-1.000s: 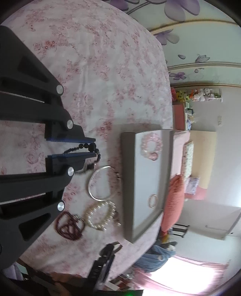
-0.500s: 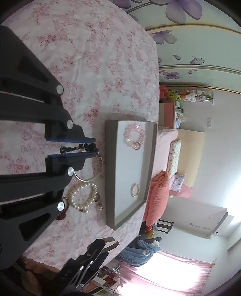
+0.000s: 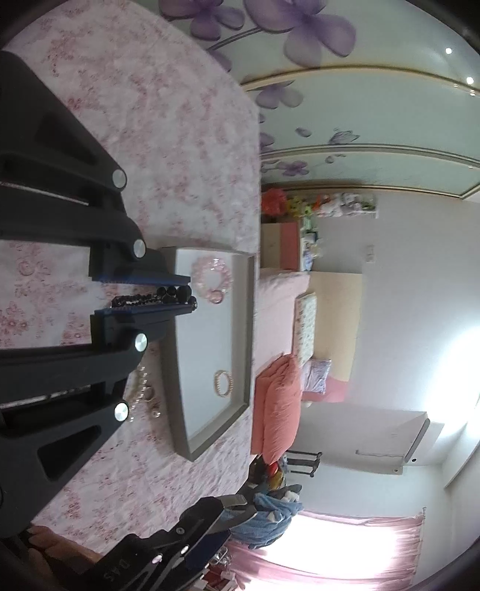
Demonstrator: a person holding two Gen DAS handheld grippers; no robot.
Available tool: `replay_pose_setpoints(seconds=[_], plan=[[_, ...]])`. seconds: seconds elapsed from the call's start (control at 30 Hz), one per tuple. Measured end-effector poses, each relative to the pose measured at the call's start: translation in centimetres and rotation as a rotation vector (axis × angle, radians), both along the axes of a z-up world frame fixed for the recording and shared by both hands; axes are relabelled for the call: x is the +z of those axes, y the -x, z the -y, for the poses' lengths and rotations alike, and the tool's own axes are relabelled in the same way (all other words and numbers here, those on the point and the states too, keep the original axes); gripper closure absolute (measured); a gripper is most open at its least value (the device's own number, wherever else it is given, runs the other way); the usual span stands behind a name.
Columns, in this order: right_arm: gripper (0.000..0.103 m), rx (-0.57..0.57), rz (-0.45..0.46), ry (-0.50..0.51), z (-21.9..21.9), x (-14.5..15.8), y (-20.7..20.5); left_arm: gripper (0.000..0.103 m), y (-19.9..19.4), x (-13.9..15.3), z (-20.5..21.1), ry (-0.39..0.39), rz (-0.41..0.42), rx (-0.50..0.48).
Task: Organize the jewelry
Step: 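Carry the cuff and black bracelet into the grey tray and release both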
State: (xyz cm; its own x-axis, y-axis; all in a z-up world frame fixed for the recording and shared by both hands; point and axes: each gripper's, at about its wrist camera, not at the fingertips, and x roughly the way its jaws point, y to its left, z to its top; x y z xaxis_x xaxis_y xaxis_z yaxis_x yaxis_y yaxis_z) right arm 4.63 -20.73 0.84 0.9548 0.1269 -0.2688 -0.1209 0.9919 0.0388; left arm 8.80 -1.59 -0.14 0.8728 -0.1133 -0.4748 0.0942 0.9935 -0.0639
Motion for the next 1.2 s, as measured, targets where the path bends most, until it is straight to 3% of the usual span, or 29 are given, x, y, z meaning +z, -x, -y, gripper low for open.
replay_pose_setpoints(seconds=[0.37, 0.7, 1.0, 1.2], plan=[[0.035, -0.038, 0.049, 0.001, 0.5, 1.0, -1.3, 0.093, -0.9, 2.3, 1.4, -0.059, 0.074, 0.039], [0.035, -0.059, 0.081, 0.008, 0.8, 1.9, -3.1, 0.093, -3.4, 3.9, 1.9, -0.044, 0.110, 0.013], [0.035, -0.068, 0.064, -0.012, 0.9, 1.3, -6.4, 0.093, -7.7, 4.1, 2.4, -0.007, 0.086, -0.027], [0.035, -0.060, -0.021, -0.011, 0.9, -0.5, -10.6, 0.093, -11.8, 3.1, 2.6, 0.020, 0.031, -0.049]])
